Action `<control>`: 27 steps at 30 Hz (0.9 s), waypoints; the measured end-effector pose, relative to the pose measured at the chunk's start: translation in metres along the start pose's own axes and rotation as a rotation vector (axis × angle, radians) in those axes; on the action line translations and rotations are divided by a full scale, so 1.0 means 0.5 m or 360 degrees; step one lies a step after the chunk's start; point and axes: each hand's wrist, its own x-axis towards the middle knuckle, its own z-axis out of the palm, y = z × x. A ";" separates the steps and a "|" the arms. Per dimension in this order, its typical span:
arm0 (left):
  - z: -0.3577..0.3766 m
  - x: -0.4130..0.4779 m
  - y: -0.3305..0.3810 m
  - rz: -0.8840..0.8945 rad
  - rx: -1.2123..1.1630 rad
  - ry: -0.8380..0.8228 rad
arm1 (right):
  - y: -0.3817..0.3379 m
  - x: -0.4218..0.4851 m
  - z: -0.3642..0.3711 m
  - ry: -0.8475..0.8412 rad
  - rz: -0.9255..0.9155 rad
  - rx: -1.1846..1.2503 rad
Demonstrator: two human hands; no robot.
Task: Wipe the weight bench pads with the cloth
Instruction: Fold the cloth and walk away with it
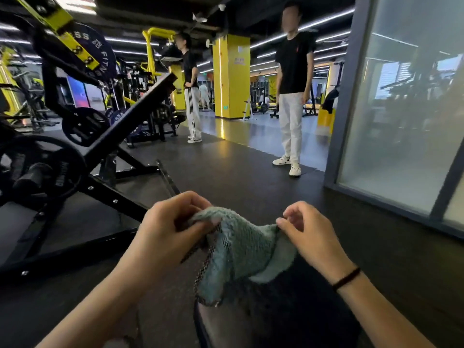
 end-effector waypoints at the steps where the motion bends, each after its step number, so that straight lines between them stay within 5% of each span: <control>1: 0.011 0.017 -0.002 -0.0031 -0.0008 0.0049 | -0.007 -0.009 0.009 0.0102 -0.0083 0.0041; 4: 0.032 0.074 0.001 -0.0148 -0.0019 0.0086 | -0.063 -0.014 0.016 -0.0160 -0.0241 0.0445; 13: -0.090 0.257 0.158 -0.0672 -0.0121 0.0056 | -0.263 0.189 -0.112 -0.1110 0.0014 0.0851; 18: -0.254 0.351 0.307 -0.0799 -0.0062 -0.0088 | -0.425 0.301 -0.192 -0.1364 -0.0055 0.0792; 23: -0.481 0.399 0.476 -0.0790 0.0839 -0.0077 | -0.618 0.431 -0.301 -0.1374 -0.0217 0.0947; 27: -0.656 0.391 0.597 -0.0889 0.0535 -0.0042 | -0.813 0.527 -0.363 -0.1678 -0.0359 0.0890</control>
